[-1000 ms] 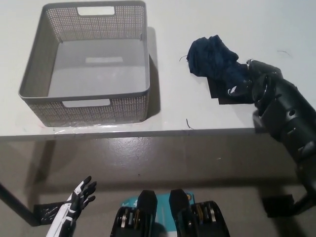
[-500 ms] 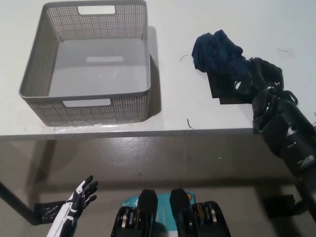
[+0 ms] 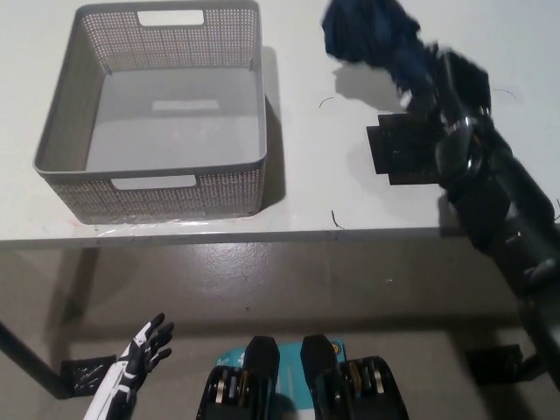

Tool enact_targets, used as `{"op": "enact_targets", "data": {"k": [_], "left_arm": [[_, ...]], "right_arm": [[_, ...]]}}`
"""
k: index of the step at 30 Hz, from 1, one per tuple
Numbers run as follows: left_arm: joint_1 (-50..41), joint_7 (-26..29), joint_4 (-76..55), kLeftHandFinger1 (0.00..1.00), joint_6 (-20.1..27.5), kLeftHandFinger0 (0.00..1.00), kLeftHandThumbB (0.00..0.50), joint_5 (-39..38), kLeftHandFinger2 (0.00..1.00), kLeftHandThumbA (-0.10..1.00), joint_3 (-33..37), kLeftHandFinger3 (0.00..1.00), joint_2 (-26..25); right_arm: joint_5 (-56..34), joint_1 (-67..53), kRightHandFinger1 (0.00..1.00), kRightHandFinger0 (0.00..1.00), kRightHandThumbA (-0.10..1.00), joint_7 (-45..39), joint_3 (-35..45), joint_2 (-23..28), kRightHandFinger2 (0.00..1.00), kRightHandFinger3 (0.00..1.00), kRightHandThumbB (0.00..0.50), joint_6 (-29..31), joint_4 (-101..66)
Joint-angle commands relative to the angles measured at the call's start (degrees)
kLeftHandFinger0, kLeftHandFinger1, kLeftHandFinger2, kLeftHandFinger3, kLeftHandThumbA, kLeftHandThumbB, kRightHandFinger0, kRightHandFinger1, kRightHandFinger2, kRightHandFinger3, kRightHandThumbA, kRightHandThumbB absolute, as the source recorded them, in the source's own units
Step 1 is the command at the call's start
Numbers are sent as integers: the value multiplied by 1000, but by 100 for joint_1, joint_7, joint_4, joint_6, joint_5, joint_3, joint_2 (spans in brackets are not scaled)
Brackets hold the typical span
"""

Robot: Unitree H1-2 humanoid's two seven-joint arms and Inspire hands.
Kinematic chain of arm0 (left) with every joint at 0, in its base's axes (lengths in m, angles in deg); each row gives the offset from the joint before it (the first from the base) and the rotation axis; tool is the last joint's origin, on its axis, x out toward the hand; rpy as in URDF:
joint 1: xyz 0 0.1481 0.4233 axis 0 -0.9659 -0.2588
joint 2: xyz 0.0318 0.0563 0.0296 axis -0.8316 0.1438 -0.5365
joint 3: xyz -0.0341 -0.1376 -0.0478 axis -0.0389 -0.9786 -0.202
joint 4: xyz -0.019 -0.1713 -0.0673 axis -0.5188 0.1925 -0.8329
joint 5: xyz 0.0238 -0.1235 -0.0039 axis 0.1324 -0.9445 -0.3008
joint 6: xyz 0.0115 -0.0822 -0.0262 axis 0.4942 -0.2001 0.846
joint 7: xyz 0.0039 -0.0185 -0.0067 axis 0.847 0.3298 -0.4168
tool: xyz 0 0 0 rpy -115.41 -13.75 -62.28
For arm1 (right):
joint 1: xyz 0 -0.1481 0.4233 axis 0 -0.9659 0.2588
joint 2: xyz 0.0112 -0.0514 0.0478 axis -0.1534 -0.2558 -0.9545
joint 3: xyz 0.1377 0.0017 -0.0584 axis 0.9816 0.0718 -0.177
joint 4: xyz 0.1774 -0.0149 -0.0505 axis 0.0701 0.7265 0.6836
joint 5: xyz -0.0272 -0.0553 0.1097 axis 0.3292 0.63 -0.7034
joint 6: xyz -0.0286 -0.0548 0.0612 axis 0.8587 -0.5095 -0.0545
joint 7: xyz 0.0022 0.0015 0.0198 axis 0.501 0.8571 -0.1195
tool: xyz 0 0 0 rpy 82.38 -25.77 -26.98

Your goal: Use the right hand to pick up a umbrella on the right side and place it into a container on the lft side

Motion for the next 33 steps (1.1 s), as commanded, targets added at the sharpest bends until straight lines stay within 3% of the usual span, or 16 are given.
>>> {"op": "enact_targets", "data": {"k": [1,2,5,8,9,11,14,20,23,25,26,27,28,30,31,33], "left_arm": [[-48,-86,-80,1000,234,1000,50,-30,1000,1000,5,1000,-57],[-61,-76,-76,1000,265,1000,46,1,1000,1000,13,1000,-53],[-105,-57,-130,1000,200,1000,48,33,1000,1000,13,1000,-57],[-118,-23,-140,1000,195,1000,57,73,1000,1000,15,1000,-38],[-130,-4,-162,1000,170,1000,60,97,1000,1000,18,1000,-24],[-174,-10,-204,1000,146,1000,66,98,1000,1000,33,1000,-12],[-219,-23,-258,1000,102,1000,91,90,1000,1000,53,1000,-3],[-287,-52,-320,1000,138,1000,68,101,1000,1000,105,1000,-24],[-273,-42,-355,1000,230,1000,40,197,1000,1000,150,1000,-52],[-263,-67,-365,1000,240,1000,34,132,1000,1000,154,1000,-55],[-261,-64,-384,1000,216,1000,39,116,1000,1000,157,1000,-44],[-263,-60,-415,1000,175,1000,49,101,1000,1000,153,1000,-39],[-281,-69,-458,1000,154,1000,58,110,1000,1000,158,1000,-56],[-283,-82,-507,1000,117,1000,90,119,1000,1000,190,1000,-43],[-274,-84,-523,1000,100,1000,96,127,1000,1000,202,1000,-38],[-237,-100,-534,1000,104,1000,103,120,1000,1000,230,1000,-34]], "right_arm": [[-144,939,295,0,-100,23,85,-152,797,792,163,189,-773],[-197,967,314,0,-100,1,112,-206,799,823,196,277,-908],[-174,1122,254,0,-100,-180,50,-387,684,730,206,126,-1218],[-227,1253,248,0,-100,-466,32,-540,713,751,178,-18,-1447],[-217,1324,220,0,-100,-522,15,-629,690,698,204,-79,-1513],[-174,1392,199,0,-100,-604,-22,-769,669,691,224,-227,-1619],[-116,1512,212,0,-100,-656,-100,-1042,698,715,203,-239,-1617],[-79,1725,178,0,-100,-439,-211,-1416,652,641,180,2,-1110],[-186,1811,127,0,-100,-477,-197,-1637,617,612,223,146,-824],[-166,1834,136,0,-100,-441,-235,-1736,625,611,235,234,-619],[-179,1842,89,0,-100,-456,-232,-1770,579,573,233,260,-540],[-203,1850,155,8,-100,-483,-221,-1804,636,622,329,262,-485],[-216,1879,66,0,-100,-502,-245,-1941,546,544,258,319,-248],[-246,1895,84,0,-100,-530,-236,-2043,553,540,274,374,-47],[-277,1912,100,0,-100,-605,-232,-2098,535,522,305,408,70],[-320,1929,49,0,-100,-641,-229,-2169,469,454,305,578,280]]}}
